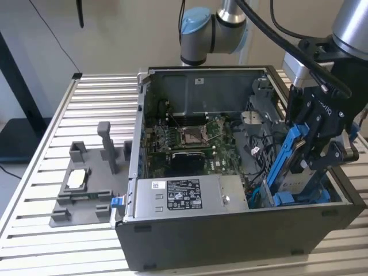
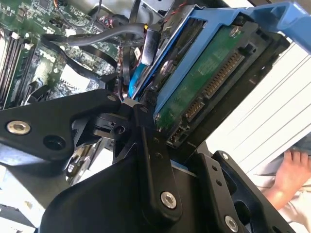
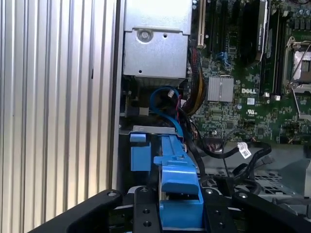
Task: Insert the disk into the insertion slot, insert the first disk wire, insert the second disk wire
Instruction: 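Insert the disk into the insertion slot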
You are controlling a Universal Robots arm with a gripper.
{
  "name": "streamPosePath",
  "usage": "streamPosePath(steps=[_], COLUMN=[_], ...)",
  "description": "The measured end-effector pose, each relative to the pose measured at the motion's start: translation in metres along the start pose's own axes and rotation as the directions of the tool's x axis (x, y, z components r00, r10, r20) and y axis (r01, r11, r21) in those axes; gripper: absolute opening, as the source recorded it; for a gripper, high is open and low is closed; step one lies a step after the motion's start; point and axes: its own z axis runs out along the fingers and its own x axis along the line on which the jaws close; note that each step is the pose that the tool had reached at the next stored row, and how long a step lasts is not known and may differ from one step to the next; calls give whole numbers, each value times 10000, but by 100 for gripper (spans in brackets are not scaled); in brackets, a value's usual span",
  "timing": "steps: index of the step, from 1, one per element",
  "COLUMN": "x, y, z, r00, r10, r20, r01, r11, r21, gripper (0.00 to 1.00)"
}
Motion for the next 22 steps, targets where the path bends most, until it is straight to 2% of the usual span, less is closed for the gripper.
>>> streamPosePath(steps=[9,11,13,14,18,20,22], x=[0,0,0,1,1,-1,-4], y=[-1,-1,0,0,0,0,1], z=[8,8,9,9,11,-7,-52], r00=[10000,10000,10000,10000,10000,10000,10000], r10=[-3,-2,-1,-1,-1,-1,0], r20=[4,2,2,2,2,2,3], r01=[3,2,1,1,1,1,0], r11=[10000,10000,10000,10000,10000,10000,10000], r21=[1,1,0,0,0,0,0], gripper=[34,46,46,53,53,53,53])
